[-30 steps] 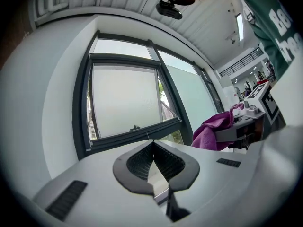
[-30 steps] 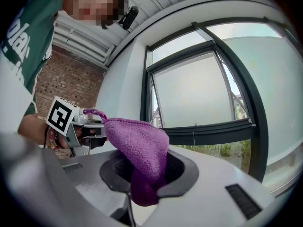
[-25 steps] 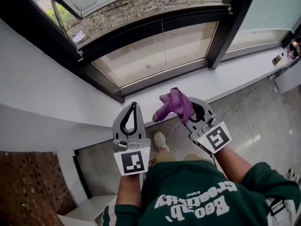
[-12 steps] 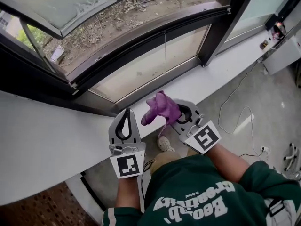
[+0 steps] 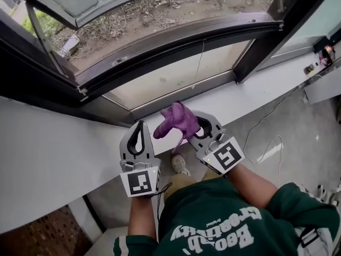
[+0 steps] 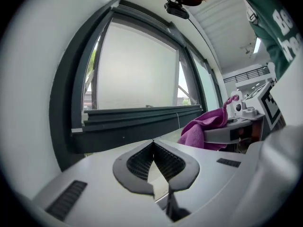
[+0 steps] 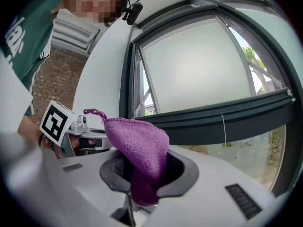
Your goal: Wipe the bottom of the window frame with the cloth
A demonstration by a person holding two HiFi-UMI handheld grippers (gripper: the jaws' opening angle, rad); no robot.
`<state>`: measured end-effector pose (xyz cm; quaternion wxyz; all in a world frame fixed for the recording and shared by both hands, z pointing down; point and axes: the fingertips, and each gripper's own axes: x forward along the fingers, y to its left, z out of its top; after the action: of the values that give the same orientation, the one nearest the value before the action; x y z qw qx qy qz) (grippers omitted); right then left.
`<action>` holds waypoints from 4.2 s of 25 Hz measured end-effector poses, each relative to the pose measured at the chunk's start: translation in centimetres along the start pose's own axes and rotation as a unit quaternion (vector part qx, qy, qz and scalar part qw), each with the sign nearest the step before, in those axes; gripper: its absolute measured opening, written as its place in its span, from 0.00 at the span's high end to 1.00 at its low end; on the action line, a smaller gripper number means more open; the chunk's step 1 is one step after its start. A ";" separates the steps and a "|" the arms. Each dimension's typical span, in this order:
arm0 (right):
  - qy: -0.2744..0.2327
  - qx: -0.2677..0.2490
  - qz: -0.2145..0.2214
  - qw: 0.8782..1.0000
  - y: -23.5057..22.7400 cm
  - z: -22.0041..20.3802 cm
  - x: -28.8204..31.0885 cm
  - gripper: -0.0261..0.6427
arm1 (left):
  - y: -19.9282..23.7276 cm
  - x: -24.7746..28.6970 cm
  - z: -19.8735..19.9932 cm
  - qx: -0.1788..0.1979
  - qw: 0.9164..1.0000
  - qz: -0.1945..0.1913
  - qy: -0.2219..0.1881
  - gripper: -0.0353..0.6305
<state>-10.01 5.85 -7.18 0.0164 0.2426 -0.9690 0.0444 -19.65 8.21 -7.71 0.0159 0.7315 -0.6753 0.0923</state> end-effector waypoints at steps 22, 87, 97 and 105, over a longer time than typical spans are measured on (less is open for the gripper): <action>0.049 0.107 0.147 0.982 1.4 -20.7 8.7 0.83 | 4.9 4.3 -20.3 -0.027 0.992 0.094 0.076 0.93; 0.259 -0.029 0.201 0.944 6.0 -60.3 27.6 0.83 | 12.5 5.7 -53.7 -0.145 0.955 0.184 0.181 0.93; 0.268 -0.035 0.182 0.945 5.7 -59.7 27.3 0.83 | 12.7 5.4 -52.8 -0.140 0.959 0.167 0.180 0.93; 0.273 -0.040 0.164 0.947 1.7 -60.1 25.2 0.83 | 9.8 8.1 -52.8 -0.126 0.963 0.147 0.187 0.93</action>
<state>-32.43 1.22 53.88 0.2830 0.0576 -0.9547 0.0722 -34.80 7.15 44.48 0.2201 0.5858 -0.7669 0.1425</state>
